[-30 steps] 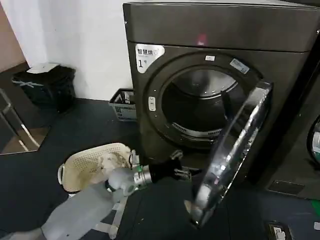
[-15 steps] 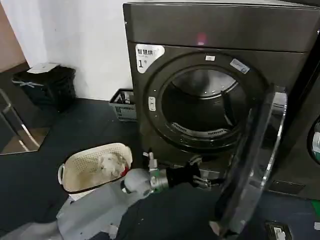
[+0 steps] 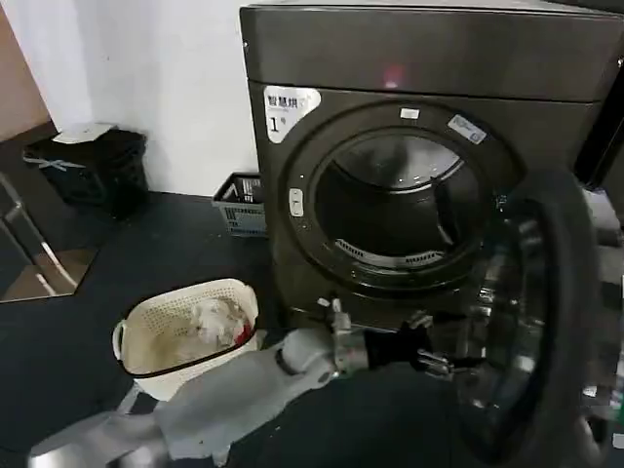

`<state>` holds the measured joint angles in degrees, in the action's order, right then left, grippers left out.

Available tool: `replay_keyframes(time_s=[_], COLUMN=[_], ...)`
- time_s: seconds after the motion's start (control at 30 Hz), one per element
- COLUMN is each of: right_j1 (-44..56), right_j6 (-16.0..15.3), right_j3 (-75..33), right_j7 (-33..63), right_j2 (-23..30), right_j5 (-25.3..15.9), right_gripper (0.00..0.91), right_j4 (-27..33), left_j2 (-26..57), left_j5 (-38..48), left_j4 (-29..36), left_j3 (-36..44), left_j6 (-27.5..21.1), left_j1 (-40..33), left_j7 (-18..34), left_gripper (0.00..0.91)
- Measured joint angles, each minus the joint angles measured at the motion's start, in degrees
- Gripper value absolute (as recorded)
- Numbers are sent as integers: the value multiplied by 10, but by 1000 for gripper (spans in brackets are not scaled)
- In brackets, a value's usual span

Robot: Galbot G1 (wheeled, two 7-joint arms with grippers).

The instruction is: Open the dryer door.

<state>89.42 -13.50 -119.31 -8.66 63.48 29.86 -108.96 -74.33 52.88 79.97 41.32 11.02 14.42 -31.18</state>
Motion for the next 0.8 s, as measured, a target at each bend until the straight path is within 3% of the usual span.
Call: replay_keyframes(time_s=[0.47, 0.8], right_j1=[12, 21], right_j6=[12, 12], right_j3=[-62, -110], right_j7=[8, 24], right_j2=[-6, -23], right_j5=[-91, -112], right_gripper=[907, 907], right_j4=[17, 23], left_j2=[-118, -179], left_j5=[-7, -19], left_j4=[-82, -149], left_j3=[39, 50], left_j6=[12, 18], left_j1=[-46, -60], left_j7=[18, 30], left_gripper=[907, 907])
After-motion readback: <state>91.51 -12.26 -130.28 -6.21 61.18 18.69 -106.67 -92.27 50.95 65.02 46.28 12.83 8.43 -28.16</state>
